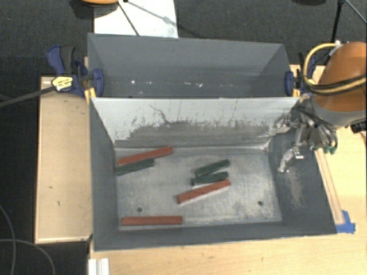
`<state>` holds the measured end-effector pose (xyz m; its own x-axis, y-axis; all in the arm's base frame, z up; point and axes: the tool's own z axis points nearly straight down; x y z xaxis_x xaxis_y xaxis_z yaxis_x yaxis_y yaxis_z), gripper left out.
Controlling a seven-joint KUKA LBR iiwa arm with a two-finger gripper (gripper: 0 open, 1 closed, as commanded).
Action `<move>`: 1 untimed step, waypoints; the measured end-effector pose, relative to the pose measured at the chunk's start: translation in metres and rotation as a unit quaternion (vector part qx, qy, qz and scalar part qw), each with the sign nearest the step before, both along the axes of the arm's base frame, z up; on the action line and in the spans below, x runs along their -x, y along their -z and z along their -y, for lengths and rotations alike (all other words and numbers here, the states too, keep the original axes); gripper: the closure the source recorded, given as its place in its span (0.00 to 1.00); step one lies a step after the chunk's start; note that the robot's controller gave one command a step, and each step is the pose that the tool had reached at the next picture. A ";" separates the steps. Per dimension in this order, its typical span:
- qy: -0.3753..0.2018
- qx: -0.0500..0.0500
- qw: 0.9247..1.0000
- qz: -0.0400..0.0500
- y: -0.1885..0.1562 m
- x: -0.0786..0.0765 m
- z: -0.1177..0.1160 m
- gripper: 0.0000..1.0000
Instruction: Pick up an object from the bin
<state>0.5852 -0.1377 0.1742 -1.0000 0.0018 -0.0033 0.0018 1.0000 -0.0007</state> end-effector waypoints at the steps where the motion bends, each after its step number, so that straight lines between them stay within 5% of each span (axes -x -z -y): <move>1: -0.029 0.001 1.000 0.003 0.049 -0.003 -0.032 0.00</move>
Offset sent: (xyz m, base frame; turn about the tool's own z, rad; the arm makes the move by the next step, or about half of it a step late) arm 0.0011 0.0856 -0.0732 -0.0782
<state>0.5883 -0.1055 0.1248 -0.9984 -0.0564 -0.0094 -0.0563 0.9984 -0.0030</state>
